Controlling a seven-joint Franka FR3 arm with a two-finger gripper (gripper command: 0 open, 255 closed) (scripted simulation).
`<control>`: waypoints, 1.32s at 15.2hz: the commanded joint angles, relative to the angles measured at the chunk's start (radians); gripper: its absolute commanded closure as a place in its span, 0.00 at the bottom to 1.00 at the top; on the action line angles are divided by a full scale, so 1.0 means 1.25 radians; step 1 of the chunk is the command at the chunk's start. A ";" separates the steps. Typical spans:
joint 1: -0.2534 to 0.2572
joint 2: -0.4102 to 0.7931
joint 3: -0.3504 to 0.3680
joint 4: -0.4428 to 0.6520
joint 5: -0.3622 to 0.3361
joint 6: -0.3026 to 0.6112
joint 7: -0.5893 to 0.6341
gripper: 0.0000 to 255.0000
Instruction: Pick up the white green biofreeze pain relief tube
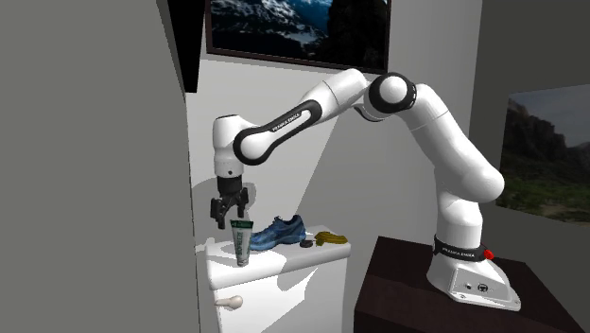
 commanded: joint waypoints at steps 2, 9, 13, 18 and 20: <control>0.002 0.012 -0.002 -0.009 -0.004 0.021 0.005 0.00; 0.001 0.012 -0.002 -0.009 -0.004 0.021 0.004 1.00; 0.002 0.012 -0.002 -0.009 -0.004 0.021 0.005 1.00; 0.000 -0.011 0.002 0.009 0.004 -0.020 -0.003 1.00; -0.001 -0.020 0.004 0.018 0.006 -0.037 -0.005 1.00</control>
